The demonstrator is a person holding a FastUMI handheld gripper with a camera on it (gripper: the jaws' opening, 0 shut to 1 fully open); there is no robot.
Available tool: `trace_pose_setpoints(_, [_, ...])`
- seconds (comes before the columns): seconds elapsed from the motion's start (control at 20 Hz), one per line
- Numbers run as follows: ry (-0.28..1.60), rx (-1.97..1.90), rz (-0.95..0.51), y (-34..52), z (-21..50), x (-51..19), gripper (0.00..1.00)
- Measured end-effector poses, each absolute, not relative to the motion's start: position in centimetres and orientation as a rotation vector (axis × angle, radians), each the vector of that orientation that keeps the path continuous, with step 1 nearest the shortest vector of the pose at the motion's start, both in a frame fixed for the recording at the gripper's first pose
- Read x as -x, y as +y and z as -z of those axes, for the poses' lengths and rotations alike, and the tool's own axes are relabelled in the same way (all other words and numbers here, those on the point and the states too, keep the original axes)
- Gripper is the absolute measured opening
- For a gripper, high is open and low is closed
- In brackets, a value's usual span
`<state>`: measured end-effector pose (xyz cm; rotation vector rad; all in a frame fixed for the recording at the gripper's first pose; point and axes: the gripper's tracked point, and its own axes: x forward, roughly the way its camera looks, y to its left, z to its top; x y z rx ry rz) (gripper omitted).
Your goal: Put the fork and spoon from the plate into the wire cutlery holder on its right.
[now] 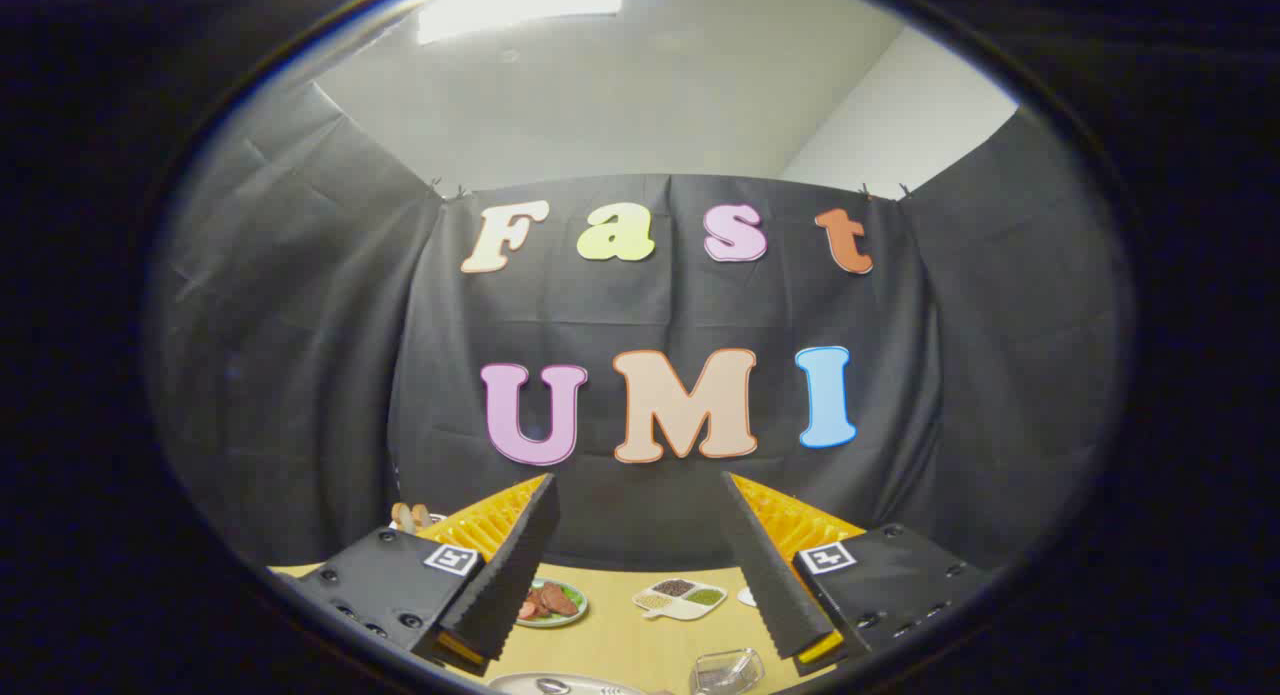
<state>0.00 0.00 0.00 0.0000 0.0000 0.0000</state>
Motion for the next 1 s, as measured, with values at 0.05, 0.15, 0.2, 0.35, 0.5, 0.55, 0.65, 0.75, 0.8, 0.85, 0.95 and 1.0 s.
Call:
trace_pose_setpoints(0.05, [0.0,-0.002,0.004,-0.1,0.0,-0.2,0.99])
trace_pose_setpoints(0.15, [0.0,-0.001,-0.001,-0.1,0.2,-0.6,0.99])
trace_pose_setpoints(0.2, [0.001,0.003,-0.001,0.0,0.2,-0.8,0.99])
trace_pose_setpoints(0.35, [0.001,0.004,-0.008,0.5,0.3,-1.2,0.99])
trace_pose_setpoints(0.5, [0.031,0.003,-0.031,1.3,1.4,-1.3,0.99])
trace_pose_setpoints(0.55, [0.037,0.006,-0.036,1.6,1.3,-1.4,0.99])
trace_pose_setpoints(0.65, [0.029,0.011,-0.045,1.9,1.0,-1.3,0.99])
trace_pose_setpoints(0.75, [0.024,0.026,-0.049,2.0,1.0,-1.3,0.99])
trace_pose_setpoints(0.8, [0.024,0.03,-0.052,2.2,1.0,-1.3,0.99])
trace_pose_setpoints(0.85, [0.025,0.031,-0.054,2.2,1.0,-1.2,0.99])
trace_pose_setpoints(0.95, [0.029,0.028,-0.059,2.4,1.0,-1.1,0.99])
trace_pose_setpoints(1.0, [0.029,0.026,-0.061,2.4,1.0,-1.1,0.99])
